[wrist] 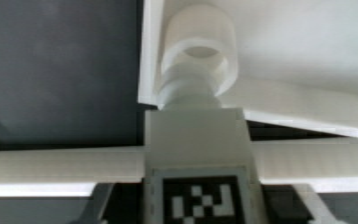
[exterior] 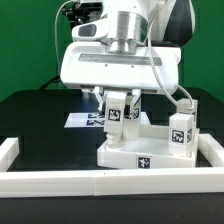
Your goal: Assemble square table
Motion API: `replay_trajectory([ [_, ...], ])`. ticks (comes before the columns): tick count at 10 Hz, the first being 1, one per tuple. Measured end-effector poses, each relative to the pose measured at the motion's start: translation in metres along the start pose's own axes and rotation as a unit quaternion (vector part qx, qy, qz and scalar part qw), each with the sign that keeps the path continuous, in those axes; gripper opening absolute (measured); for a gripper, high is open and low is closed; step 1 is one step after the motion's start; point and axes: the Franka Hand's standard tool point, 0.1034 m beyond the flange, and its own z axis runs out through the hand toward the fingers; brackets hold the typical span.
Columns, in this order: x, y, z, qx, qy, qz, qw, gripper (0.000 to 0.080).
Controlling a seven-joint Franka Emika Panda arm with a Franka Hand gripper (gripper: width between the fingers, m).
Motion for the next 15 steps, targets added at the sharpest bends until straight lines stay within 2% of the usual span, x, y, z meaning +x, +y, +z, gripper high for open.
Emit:
replay_trajectory([
  [3, -0.003, 0.0, 0.004, -0.002, -0.001, -0.002, 1.0, 0.0285],
  [7, -0.006, -0.009, 0.009, 0.0, -0.002, -0.01, 1.0, 0.0285],
  [11, -0.012, -0.008, 0.014, -0.002, -0.004, -0.013, 1.0, 0.0285],
  [15, -0.013, -0.014, 0.014, -0.001, -0.004, -0.012, 1.0, 0.0285],
])
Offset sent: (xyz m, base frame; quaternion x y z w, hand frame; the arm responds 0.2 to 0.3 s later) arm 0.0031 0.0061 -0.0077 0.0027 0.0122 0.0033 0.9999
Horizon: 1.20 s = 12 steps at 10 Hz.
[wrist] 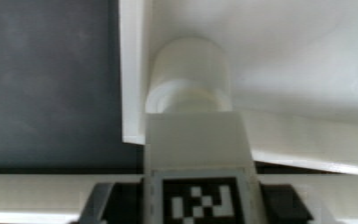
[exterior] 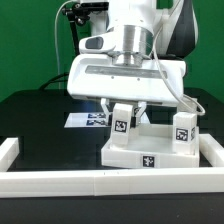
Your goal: Assemble square table
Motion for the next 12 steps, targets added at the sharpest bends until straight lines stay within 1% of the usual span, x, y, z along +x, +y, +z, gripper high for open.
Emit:
replay_trajectory([
  [1, 0.0, 0.001, 0.0, 0.0, -0.002, 0.0, 1.0, 0.0285],
  [2, -0.002, 0.001, 0.001, 0.0, -0.006, 0.0, 1.0, 0.034],
  [3, -0.002, 0.001, 0.001, 0.0, -0.006, 0.0, 1.0, 0.0526],
  [4, -0.002, 0.001, 0.001, 0.0, -0.006, 0.0, 1.0, 0.061],
  [5, -0.002, 0.0, 0.001, 0.0, -0.006, 0.0, 1.0, 0.061],
  [6, -0.002, 0.001, 0.001, 0.0, -0.006, 0.0, 1.0, 0.0641],
  [8, -0.001, 0.004, 0.0, 0.0, -0.011, -0.001, 1.0, 0.0647],
  [12, 0.018, 0.009, -0.023, 0.015, -0.028, 0.013, 0.999, 0.0648],
])
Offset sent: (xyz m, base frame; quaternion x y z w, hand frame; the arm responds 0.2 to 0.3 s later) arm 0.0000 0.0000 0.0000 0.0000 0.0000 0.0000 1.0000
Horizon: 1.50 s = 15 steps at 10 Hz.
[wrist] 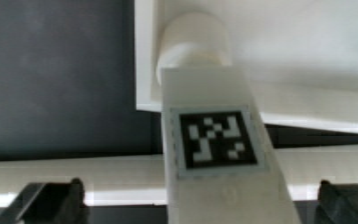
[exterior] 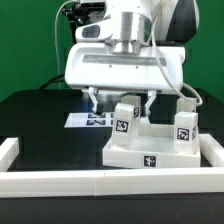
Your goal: Assemble square table
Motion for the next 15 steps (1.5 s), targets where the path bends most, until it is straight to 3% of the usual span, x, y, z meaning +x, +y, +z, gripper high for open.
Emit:
replay_trajectory([
  [1, 0.003, -0.002, -0.002, 0.006, -0.013, 0.004, 1.0, 0.0648],
  [3, 0.0, 0.0, 0.001, 0.003, -0.013, 0.002, 1.0, 0.0648],
  [5, -0.004, 0.006, 0.011, 0.016, -0.101, 0.007, 0.995, 0.0648],
  [8, -0.004, 0.01, 0.012, 0.031, -0.205, 0.015, 0.978, 0.0648],
  [12, -0.003, 0.006, 0.014, 0.033, -0.219, 0.019, 0.975, 0.0648],
  [14, -0.003, 0.006, 0.014, 0.032, -0.219, 0.018, 0.975, 0.0418],
  [15, -0.003, 0.006, 0.014, 0.032, -0.219, 0.019, 0.975, 0.0418],
])
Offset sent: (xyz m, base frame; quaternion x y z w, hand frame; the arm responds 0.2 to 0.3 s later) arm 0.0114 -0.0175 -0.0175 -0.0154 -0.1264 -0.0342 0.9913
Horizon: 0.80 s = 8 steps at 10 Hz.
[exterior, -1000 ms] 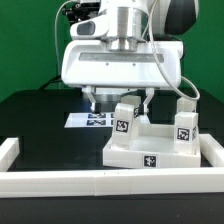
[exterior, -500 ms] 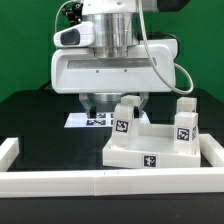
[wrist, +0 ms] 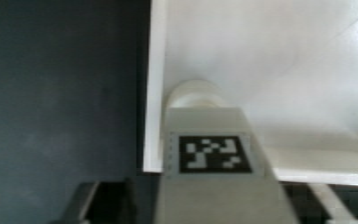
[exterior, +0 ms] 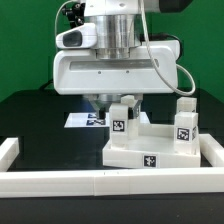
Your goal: Assemble square table
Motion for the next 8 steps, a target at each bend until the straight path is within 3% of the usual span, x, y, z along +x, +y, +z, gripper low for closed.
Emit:
replay_trajectory([
  [1, -0.0001, 0.0002, 0.0001, 0.0, 0.0, 0.0, 1.0, 0.029],
  [5, -0.0002, -0.0001, 0.0004, 0.001, 0.0, 0.028, 1.0, 0.029],
  [8, -0.0008, -0.0003, 0.0009, 0.002, -0.001, 0.136, 0.991, 0.029],
])
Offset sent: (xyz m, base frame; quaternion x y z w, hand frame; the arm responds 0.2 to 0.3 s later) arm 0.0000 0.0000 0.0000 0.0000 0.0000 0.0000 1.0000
